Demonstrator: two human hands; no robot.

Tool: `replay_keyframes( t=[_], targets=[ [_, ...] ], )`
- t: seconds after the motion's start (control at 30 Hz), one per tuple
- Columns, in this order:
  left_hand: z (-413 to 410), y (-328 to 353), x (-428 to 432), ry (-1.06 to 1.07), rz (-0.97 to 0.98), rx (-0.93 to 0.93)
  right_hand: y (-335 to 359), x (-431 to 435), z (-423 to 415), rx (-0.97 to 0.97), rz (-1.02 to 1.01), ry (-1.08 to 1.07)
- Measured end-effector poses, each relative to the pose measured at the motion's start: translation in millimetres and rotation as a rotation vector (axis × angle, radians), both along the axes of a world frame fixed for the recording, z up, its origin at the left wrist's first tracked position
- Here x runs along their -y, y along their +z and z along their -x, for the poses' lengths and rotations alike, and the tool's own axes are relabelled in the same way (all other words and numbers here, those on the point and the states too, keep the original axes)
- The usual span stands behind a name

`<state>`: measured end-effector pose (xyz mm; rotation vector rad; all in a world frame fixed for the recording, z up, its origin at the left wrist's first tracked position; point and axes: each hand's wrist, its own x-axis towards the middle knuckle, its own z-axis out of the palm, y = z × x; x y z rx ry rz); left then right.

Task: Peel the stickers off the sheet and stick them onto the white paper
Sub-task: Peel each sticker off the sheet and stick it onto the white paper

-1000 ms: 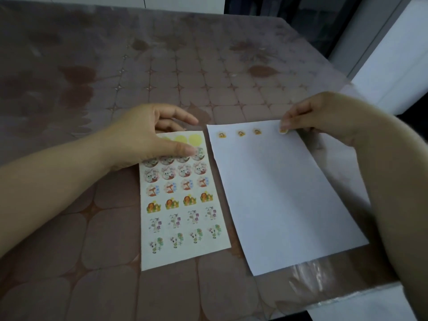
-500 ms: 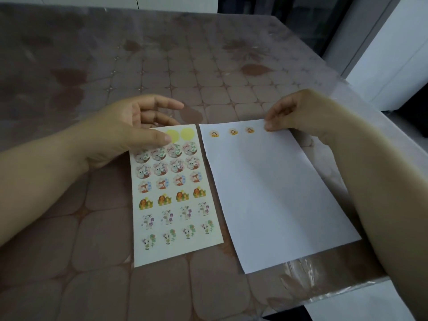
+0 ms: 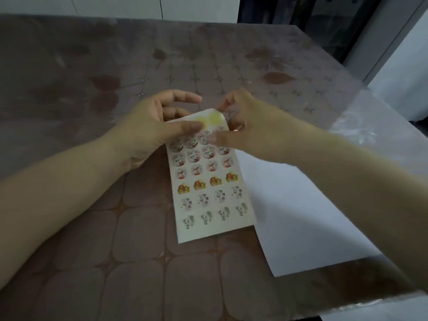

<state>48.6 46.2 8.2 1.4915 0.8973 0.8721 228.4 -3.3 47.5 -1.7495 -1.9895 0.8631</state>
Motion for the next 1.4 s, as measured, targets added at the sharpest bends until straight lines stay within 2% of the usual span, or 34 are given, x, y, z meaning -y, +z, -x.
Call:
replay_keyframes(
  t=[0.17,0.3,0.37,0.47,0.53,0.6,0.8,1.1,1.4],
  targets=[
    [4.2,2.4,-2.0,0.059,0.093,0.112,-15.9,-5.8,3.8,-0.284,-0.111,-0.198],
    [9.2,3.6,-4.9,0.034,0.13,0.013,-22.5,-4.5,-5.5,-0.427,-0.089,-0.27],
    [9.7,2.9,-4.5,-0.017,0.129,-0.037,-25.9,-3.5,-8.6,-0.37,-0.14,-0.26],
    [7.1,1.0,-3.2,-0.035,0.125,-0.068,-30.2,-1.7,-5.1,-0.062,-0.434,-0.148],
    [5.0,-0.6,-2.7,-0.036,0.111,-0.074,-34.2,-1.3,2.5,0.016,-0.584,-0.074],
    [4.2,-0.8,-1.7,-0.042,0.095,-0.077,-40.1,-1.2,11.4,0.045,-0.615,-0.062],
    [4.7,-3.5,-1.6,-0.047,0.049,-0.08,-50.9,-2.6,20.3,0.034,-0.72,-0.099],
    [8.3,-2.1,-0.8,-0.061,-0.039,-0.091,-49.8,-2.8,22.6,0.05,-0.77,-0.096],
    [9.0,3.7,6.4,-0.105,-0.146,-0.068,-46.6,-2.6,21.1,-0.059,-0.749,-0.118]
  ],
)
